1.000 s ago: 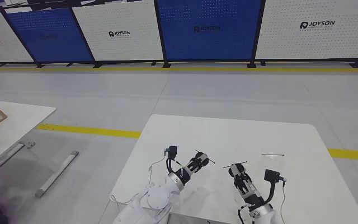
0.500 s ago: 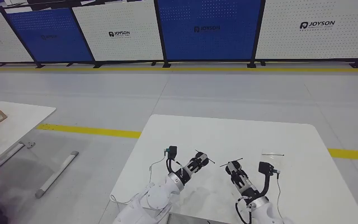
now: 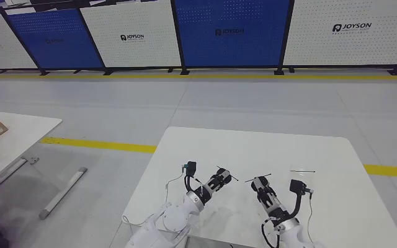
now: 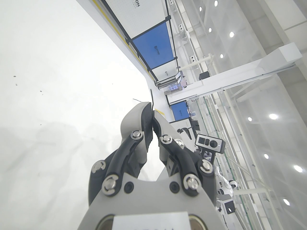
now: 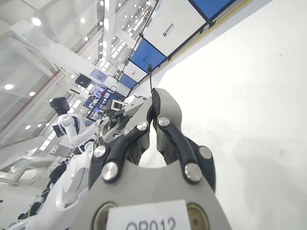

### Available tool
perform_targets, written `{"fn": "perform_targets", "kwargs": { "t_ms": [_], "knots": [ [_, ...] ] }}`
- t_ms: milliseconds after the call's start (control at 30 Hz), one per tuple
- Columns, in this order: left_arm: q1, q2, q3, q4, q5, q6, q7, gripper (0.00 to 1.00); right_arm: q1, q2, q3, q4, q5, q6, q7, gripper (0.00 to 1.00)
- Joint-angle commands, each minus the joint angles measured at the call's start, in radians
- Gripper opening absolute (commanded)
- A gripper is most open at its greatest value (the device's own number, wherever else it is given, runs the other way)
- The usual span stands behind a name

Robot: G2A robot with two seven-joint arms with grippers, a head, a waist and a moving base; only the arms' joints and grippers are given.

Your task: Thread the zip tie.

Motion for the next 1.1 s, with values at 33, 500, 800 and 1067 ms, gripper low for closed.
{"fn": "perform_targets", "kwargs": {
  "t_ms": [33,500,800,1067],
  "knots": [
    [0.000,0.000,0.000,0.000,0.000,0.000,0.000,0.00,-0.011,-0.002,-0.001,0.027,0.010,-0.046,-0.030,0.00],
    [0.000,0.000,0.000,0.000,0.000,0.000,0.000,0.00,0.016,-0.020,-0.047,0.112,-0.022,-0.057,-0.102,0.00],
    [0.016,-0.006,0.021,-0.041,0.085,0.002,0.113,0.00,0.016,-0.020,-0.047,0.112,-0.022,-0.057,-0.102,0.00],
    [0.026,-0.010,0.044,-0.057,0.155,0.016,0.163,0.00,0.016,-0.020,-0.047,0.112,-0.022,-0.057,-0.102,0.00]
  ]
}}
